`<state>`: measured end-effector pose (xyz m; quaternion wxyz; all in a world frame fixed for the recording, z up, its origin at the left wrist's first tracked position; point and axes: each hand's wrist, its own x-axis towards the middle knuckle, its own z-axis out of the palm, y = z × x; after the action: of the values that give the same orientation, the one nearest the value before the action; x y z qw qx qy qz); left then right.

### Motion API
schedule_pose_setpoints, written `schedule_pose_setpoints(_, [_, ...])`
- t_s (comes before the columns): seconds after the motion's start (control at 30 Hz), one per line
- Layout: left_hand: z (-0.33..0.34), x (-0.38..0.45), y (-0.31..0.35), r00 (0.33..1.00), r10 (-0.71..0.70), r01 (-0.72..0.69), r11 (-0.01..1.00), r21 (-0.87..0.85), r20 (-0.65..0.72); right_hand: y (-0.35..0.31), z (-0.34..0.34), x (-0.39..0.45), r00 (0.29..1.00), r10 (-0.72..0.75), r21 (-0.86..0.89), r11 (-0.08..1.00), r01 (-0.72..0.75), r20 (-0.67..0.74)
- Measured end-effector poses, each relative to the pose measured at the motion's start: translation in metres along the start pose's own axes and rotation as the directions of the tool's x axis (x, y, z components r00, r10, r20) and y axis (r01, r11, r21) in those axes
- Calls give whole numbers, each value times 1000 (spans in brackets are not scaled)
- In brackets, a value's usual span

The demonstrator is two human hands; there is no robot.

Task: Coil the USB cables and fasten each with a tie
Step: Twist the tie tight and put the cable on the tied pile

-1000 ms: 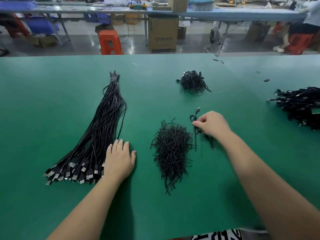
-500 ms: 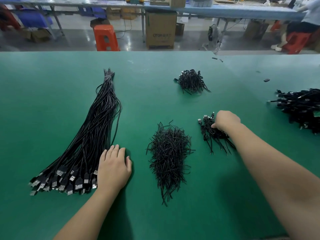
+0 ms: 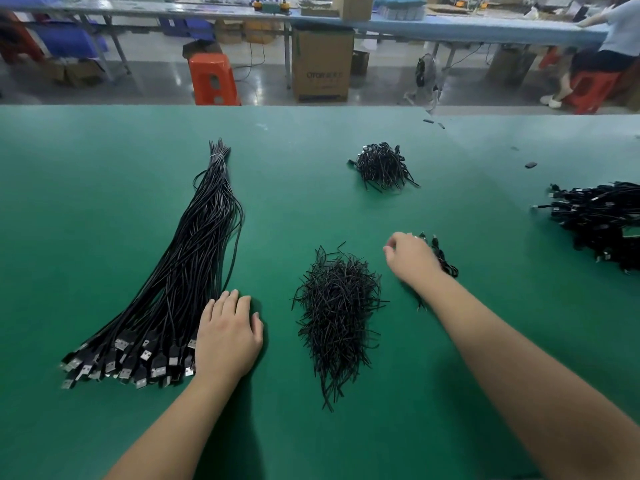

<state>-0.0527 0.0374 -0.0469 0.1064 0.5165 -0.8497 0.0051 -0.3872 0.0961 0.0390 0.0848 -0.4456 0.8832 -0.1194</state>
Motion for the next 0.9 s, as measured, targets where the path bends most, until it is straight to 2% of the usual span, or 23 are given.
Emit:
schedule_pose_setpoints(0.17, [-1, -1, 0, 1000, 6, -6, 1000, -6, -7, -7, 35, -31, 993, 61, -103, 993, -51, 99])
schedule_pose_setpoints(0.3, [0, 0, -1, 1000, 9, -9, 1000, -12, -2, -11, 45, -51, 994, 25, -262, 965, 5, 108])
schedule_pose_setpoints(0.5, [-3, -1, -4, 1000, 18, -16, 989, -148, 15, -9, 49, -59, 999, 17, -219, 976, -6, 51])
schedule_pose_setpoints(0.57, [-8, 2, -3, 998, -52, 58, 947, -315, 28, -8, 50, -59, 999, 24, -204, 979, -15, 44])
schedule_pose_setpoints(0.63, [-17, 9, -3, 982, -172, 186, 832, -522, 75, -8, 51, -59, 999, 33, -194, 981, -25, 36])
schedule_pose_setpoints(0.7, [-26, 19, -9, 953, -255, 301, 734, -609, 164, -8, 52, -59, 998, 47, -190, 981, -40, 31])
schedule_pose_setpoints(0.73, [-30, 23, -16, 945, -266, 326, 724, -608, 190, -9, 52, -59, 998, 55, -187, 981, -48, 31])
schedule_pose_setpoints(0.8, [-36, 27, -27, 946, -227, 320, 780, -539, 232, -9, 52, -60, 997, 65, -180, 982, -58, 31])
schedule_pose_setpoints(0.9, [-41, 29, -36, 955, -160, 214, 955, -205, 252, -9, 51, -60, 998, 55, -175, 983, -48, 39])
